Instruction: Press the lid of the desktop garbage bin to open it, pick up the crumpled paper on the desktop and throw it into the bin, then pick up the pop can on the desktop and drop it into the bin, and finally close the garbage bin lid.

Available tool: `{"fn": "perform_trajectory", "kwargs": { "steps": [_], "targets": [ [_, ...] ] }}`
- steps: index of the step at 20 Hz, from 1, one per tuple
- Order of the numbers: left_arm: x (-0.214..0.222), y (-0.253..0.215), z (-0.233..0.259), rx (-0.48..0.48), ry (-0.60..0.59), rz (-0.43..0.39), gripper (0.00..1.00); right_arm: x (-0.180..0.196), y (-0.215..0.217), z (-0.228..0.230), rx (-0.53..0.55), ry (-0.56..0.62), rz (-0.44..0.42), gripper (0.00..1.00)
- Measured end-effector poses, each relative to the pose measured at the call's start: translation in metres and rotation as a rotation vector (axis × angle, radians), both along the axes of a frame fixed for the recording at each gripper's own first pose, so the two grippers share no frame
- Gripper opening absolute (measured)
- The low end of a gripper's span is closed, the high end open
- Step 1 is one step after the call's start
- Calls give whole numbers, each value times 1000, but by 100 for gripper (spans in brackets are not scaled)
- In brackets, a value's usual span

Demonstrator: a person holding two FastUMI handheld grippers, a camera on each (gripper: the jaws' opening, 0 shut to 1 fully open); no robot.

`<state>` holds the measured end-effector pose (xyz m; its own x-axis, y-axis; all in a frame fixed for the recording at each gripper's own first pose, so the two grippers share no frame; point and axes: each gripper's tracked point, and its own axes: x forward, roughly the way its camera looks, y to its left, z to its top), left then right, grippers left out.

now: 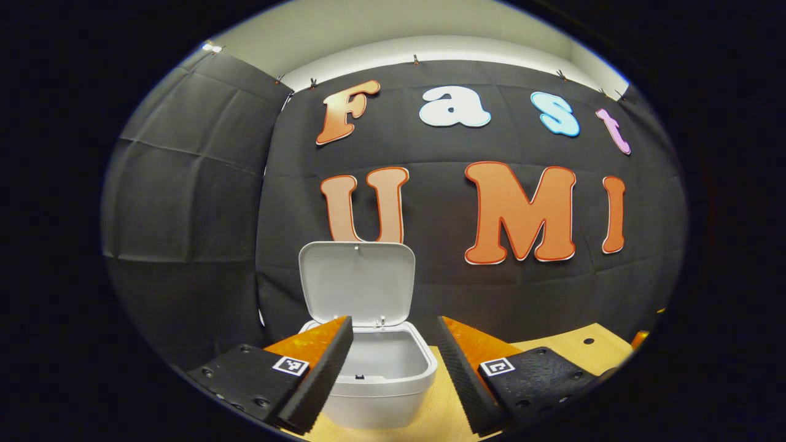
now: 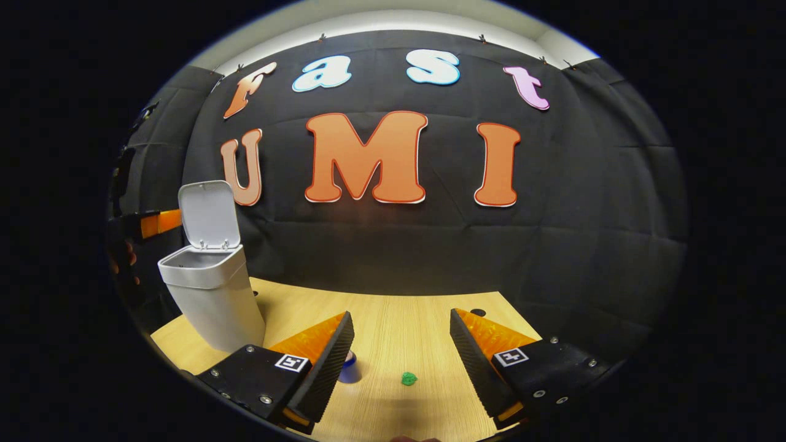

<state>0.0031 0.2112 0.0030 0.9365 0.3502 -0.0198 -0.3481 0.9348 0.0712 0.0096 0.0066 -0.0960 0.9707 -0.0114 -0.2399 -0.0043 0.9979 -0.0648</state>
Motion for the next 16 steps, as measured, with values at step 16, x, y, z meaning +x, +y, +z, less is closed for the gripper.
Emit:
{"fn": "perform_trajectory", "kwargs": {
  "steps": [16],
  "targets": [
    [-78, -76, 32, 65, 20, -50, 89, 52, -23, -187, -30, 310, -8, 94]
  ]
}}
